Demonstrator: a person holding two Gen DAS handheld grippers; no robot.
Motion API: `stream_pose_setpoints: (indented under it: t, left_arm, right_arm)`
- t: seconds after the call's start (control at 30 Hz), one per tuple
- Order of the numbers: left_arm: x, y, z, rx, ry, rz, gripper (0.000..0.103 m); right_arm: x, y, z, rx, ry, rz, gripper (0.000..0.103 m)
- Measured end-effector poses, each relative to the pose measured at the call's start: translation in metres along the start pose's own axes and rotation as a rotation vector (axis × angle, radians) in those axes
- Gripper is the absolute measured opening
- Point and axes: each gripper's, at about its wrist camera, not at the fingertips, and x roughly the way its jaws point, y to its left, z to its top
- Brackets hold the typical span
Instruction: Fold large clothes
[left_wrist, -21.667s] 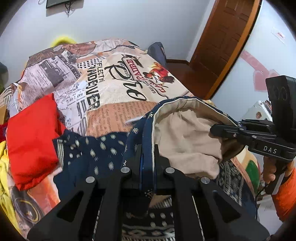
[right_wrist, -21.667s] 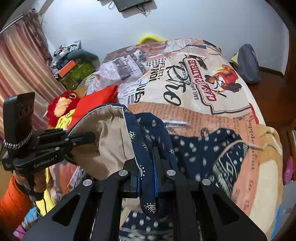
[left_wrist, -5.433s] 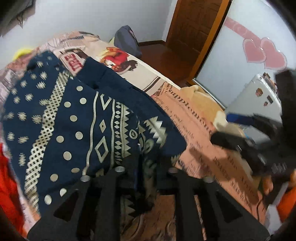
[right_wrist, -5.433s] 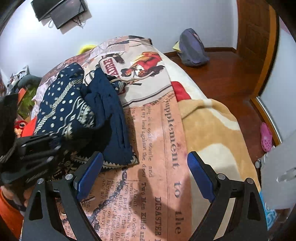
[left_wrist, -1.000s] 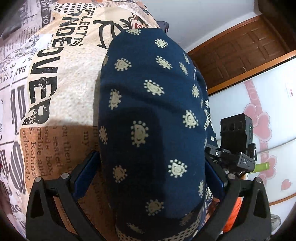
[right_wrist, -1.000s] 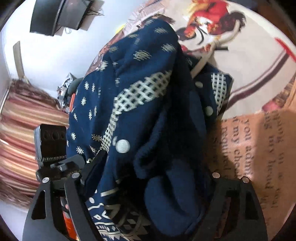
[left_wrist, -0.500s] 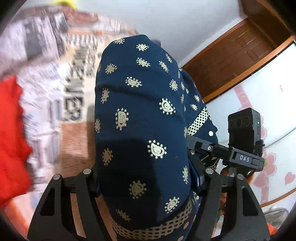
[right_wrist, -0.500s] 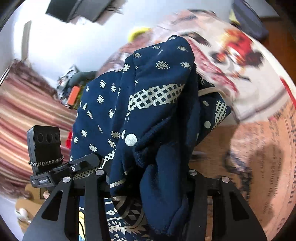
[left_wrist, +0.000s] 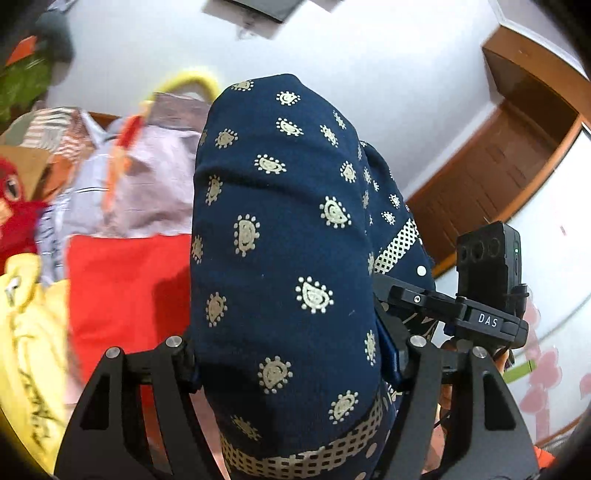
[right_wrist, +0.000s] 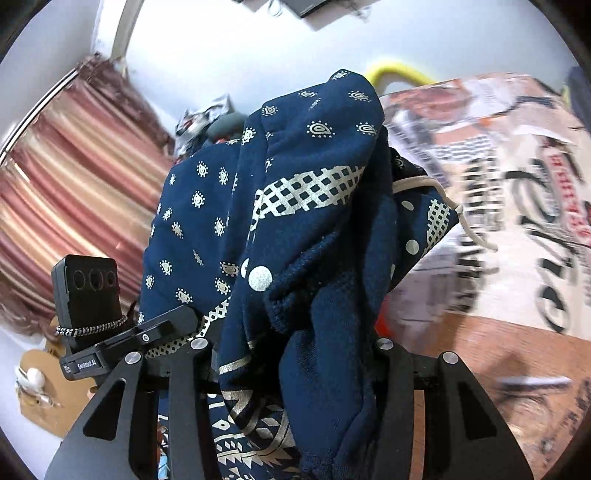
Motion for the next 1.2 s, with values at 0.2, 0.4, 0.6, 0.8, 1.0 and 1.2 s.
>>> stream_pose_setpoints:
  t: [0.2,0.4,0.6,0.8,1.0,1.2]
  left_arm:
    - [0.008,0.056,0.0,-0.064,0.02,0.068,0.07]
    - [0.038,0.137,-0.011,-0.186,0.047,0.1,0.07]
    - [0.082,0.192,-0.045,-0.294,0.13,0.12,0.073]
    - [0.056,0.151,-0.062,-0.082,0.086,0.296,0.096]
    - [0.032,0.139,-0.097,-0.066,0.084,0.332,0.097]
    - [0.018,0.116,-0.132,-0.055,0.108,0.398,0.096]
  right_arm:
    - [0.069,0.0,0.001,0.01,0.078,0.009,0.043]
    - [0.133,-0.015,0.001,0.002,0.147,-0.072,0.043]
    - [0.174,-0.041,-0.02,-0.006,0.246,-0.233,0.052]
    - [0.141,-0.04,-0.038,-0.142,0.224,-0.311,0.072]
    - [0.116,-0.032,-0.062,-0.299,0.238,-0.468,0.074]
    - [0.095,-0.017,-0.1,-0.445,0.274,-0.606,0.074]
